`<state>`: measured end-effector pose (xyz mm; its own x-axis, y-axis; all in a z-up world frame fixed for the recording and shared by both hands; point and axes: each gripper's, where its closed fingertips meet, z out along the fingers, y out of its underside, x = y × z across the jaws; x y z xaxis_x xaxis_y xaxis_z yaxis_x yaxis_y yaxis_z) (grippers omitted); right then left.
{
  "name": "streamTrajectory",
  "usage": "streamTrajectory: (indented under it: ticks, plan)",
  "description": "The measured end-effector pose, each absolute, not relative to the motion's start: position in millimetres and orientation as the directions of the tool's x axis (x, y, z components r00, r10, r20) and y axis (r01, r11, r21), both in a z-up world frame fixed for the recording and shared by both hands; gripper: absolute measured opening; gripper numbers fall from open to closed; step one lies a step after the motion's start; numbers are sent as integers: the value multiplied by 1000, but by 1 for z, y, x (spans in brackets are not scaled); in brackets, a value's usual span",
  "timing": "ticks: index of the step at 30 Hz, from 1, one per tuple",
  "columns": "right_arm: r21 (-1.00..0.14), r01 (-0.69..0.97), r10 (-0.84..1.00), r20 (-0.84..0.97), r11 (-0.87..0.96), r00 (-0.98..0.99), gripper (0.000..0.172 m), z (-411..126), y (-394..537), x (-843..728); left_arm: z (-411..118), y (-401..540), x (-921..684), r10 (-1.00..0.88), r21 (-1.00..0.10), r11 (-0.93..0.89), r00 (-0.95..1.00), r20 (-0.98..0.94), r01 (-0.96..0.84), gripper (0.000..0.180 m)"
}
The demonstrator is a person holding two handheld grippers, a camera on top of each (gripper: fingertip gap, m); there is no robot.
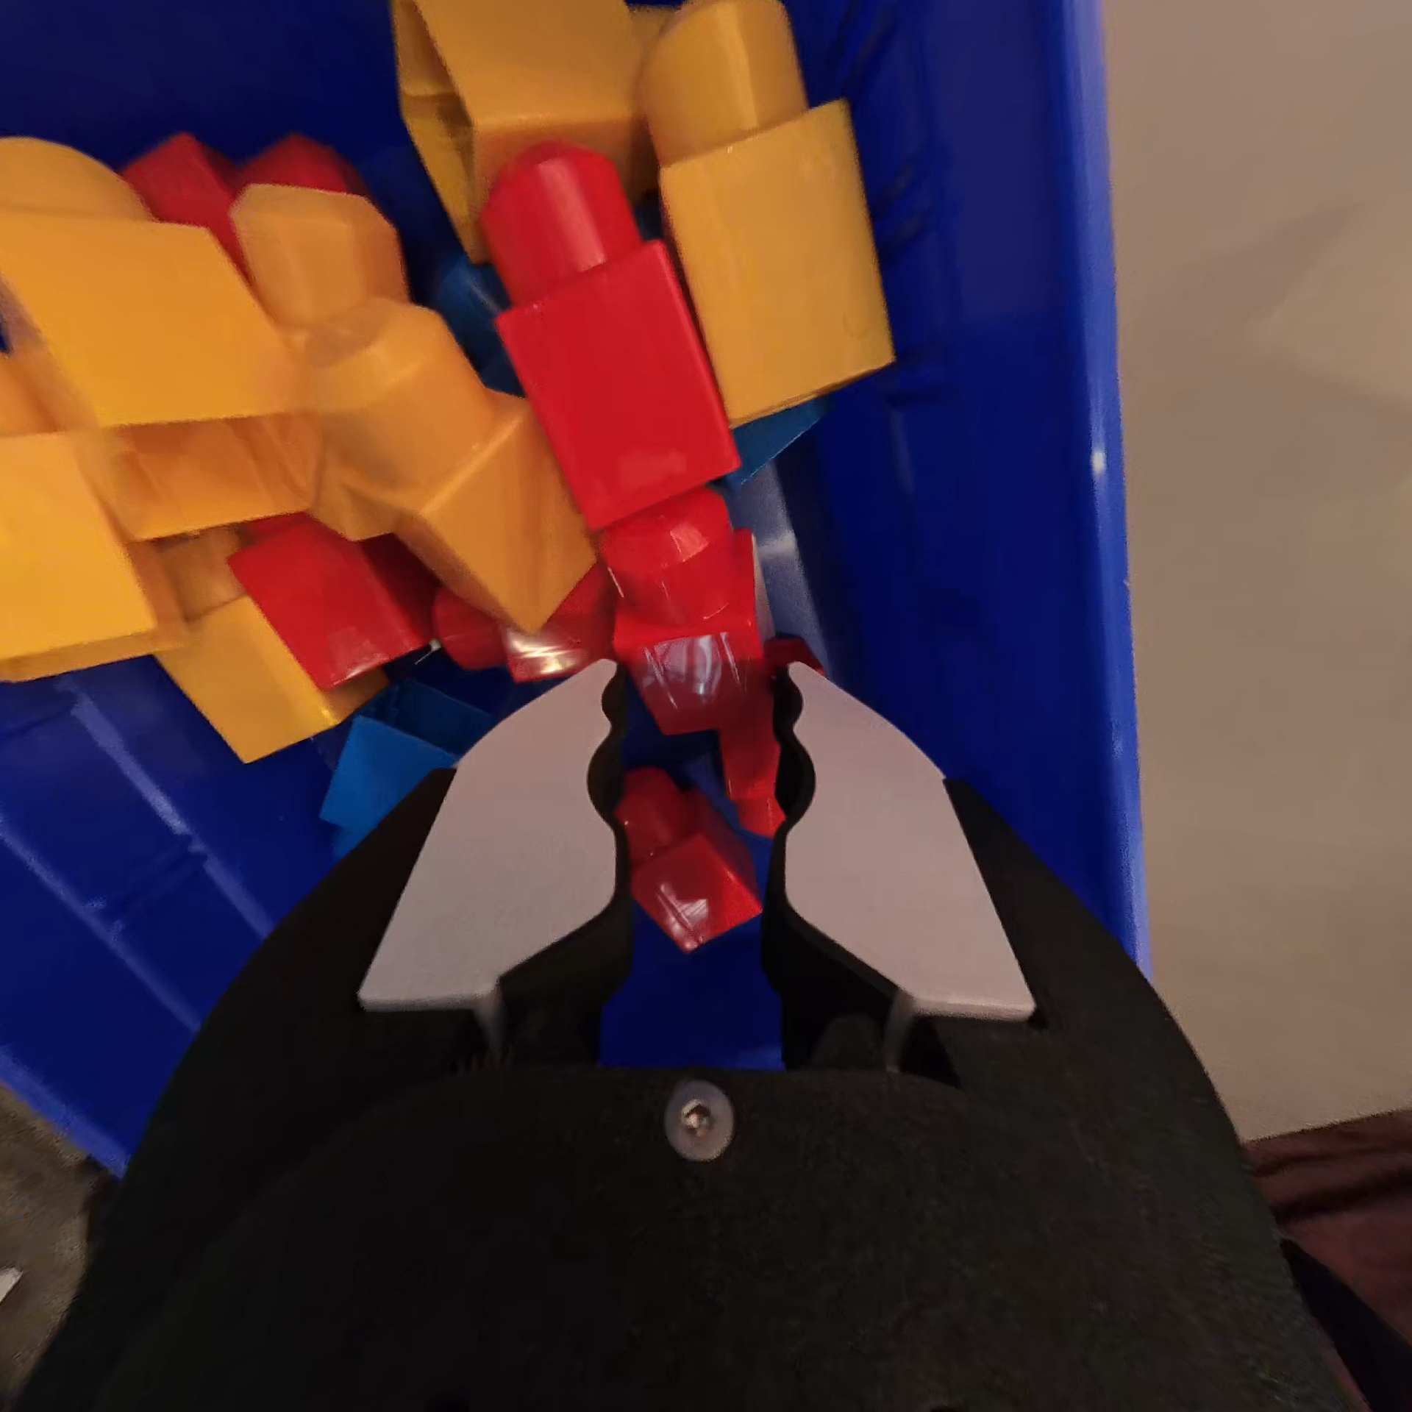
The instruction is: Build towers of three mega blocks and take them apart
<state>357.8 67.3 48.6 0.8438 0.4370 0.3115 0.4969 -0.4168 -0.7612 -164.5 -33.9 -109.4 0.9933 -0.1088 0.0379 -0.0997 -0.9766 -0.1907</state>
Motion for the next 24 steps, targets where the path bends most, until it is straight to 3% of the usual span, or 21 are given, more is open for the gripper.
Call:
streamTrajectory:
  ticks: [4, 7, 10, 13, 16, 24]
  plan:
    - [-781, 504, 445, 328, -370, 834, 80, 60, 62, 348, -66, -40, -168, -146, -354, -932, 977, 156, -82, 35]
    - [-804, 518, 511, 326, -293, 795, 79, 71, 53, 320, -15, -49, -132, -340, -545, -829, 886, 316, -124, 34]
    - [-893, 435, 727, 220, -119, 650, 74, 90, 22, 246, 26, -65, -78, -610, -697, -673, 719, 333, -247, 34]
    - [-971, 238, 950, 38, -38, 309, 69, 104, -39, 158, 41, -85, -24, -766, -738, -579, 542, 346, -348, 34]
    - [-982, 140, 992, -123, -123, 7, 69, 96, -85, 102, 49, -101, 14, -851, -766, -491, 414, 322, -414, 34]
    - [-961, 132, 945, -264, -242, -191, 61, 66, -112, 59, 62, -129, 46, -919, -801, -388, 265, 294, -456, 34]
